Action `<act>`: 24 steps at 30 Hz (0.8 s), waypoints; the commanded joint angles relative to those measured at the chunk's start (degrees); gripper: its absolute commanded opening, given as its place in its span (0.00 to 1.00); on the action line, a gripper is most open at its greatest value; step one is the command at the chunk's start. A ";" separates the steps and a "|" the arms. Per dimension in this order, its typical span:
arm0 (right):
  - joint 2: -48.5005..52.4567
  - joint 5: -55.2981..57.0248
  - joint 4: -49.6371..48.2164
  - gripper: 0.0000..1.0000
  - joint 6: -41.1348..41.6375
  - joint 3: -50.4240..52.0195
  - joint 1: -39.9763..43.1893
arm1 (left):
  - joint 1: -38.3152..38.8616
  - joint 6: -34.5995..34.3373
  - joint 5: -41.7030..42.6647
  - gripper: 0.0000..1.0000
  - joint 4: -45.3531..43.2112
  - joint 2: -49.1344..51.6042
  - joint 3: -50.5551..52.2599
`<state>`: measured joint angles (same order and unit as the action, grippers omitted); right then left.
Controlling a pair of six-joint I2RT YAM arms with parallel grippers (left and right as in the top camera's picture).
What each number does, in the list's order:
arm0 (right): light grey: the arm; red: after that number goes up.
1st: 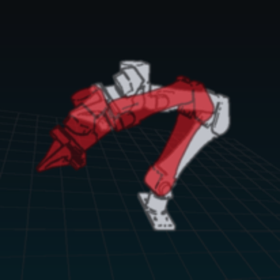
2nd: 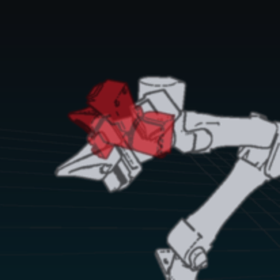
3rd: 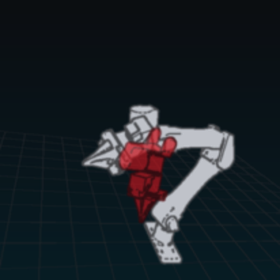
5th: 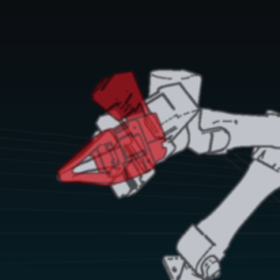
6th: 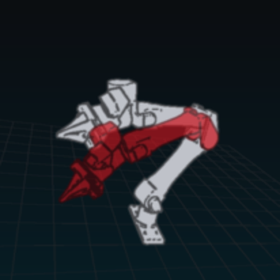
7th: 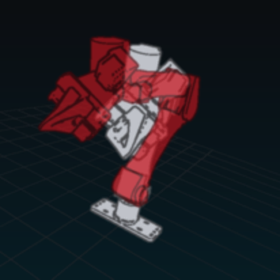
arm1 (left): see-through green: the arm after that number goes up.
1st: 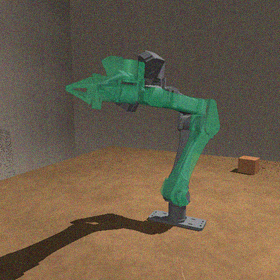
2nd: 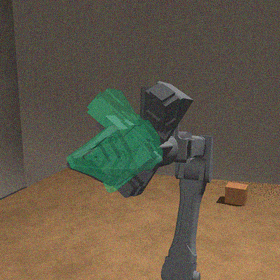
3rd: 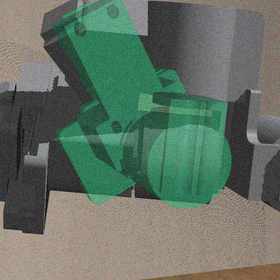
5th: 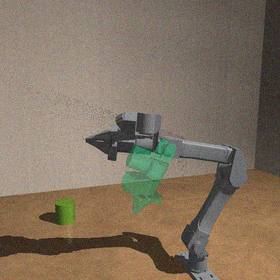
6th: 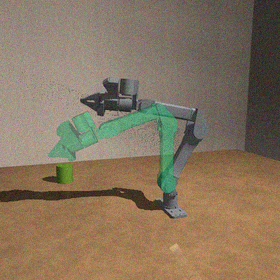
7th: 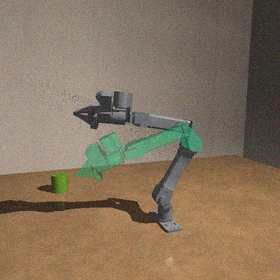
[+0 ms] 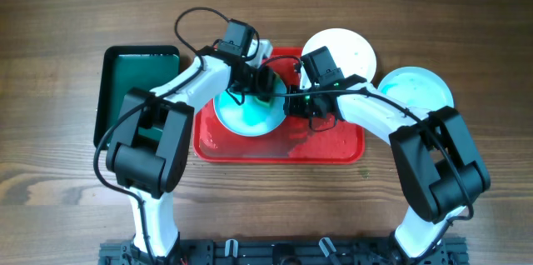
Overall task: Clean dirty plates on tray and stack at the side
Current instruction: 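Scrub the held plate with the sponge in the left gripper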
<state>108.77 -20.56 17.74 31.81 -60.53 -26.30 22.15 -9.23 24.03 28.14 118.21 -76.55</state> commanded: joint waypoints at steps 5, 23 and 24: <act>0.74 -1.62 0.33 0.04 -1.86 -0.15 -0.83 | 1.31 12.07 0.63 0.04 8.41 1.38 0.81; 0.74 -1.86 0.33 0.04 -1.92 -0.15 -0.83 | -1.70 16.33 2.82 0.04 34.05 1.38 0.81; 0.74 -1.88 0.31 0.04 -1.88 -0.15 -0.83 | -1.70 18.08 5.38 0.04 34.01 1.38 0.81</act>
<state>108.77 -22.55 17.98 29.65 -60.58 -27.29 19.53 -5.89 9.10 60.73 116.44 -78.19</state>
